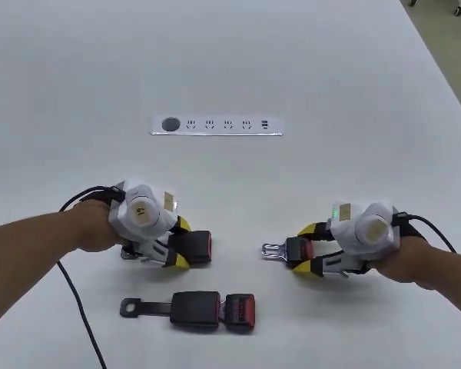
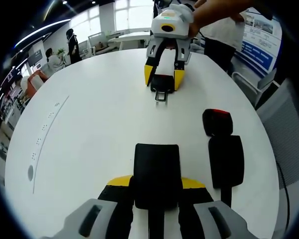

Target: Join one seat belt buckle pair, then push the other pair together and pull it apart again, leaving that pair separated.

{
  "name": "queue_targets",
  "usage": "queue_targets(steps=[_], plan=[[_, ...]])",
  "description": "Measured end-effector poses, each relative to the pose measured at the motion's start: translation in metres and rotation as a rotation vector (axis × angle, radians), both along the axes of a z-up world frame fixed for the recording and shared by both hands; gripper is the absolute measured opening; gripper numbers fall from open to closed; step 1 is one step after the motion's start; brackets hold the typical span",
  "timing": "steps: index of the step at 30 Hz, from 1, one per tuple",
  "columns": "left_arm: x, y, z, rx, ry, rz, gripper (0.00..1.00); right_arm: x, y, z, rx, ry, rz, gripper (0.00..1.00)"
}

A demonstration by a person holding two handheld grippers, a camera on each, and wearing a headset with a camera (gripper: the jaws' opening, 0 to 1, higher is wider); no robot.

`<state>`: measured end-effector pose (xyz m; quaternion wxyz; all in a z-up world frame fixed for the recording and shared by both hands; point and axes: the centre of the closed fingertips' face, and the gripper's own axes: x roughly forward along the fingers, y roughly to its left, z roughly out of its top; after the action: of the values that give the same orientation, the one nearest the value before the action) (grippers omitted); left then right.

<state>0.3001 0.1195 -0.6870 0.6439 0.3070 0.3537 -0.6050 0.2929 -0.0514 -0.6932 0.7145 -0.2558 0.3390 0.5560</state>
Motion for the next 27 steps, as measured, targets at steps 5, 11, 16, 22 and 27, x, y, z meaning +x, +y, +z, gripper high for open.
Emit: queue_targets(steps=[5,11,16,22,27], plan=[[0.0,0.0,0.0,-0.006,0.008,0.022,0.35,0.003,0.001,-0.001,0.016,-0.003,-0.031,0.35],[0.0,0.0,0.0,-0.004,0.004,0.026,0.35,0.003,0.001,-0.001,0.022,-0.012,-0.048,0.35],[0.001,0.0,-0.001,0.005,0.004,0.026,0.36,0.003,0.001,-0.002,0.019,-0.01,-0.046,0.35],[-0.01,-0.001,0.0,-0.016,0.064,0.055,0.5,0.004,0.002,0.0,0.022,-0.004,-0.088,0.45],[-0.01,0.004,0.004,-0.017,0.067,0.13,0.64,0.004,-0.001,0.004,0.034,0.001,-0.163,0.61]])
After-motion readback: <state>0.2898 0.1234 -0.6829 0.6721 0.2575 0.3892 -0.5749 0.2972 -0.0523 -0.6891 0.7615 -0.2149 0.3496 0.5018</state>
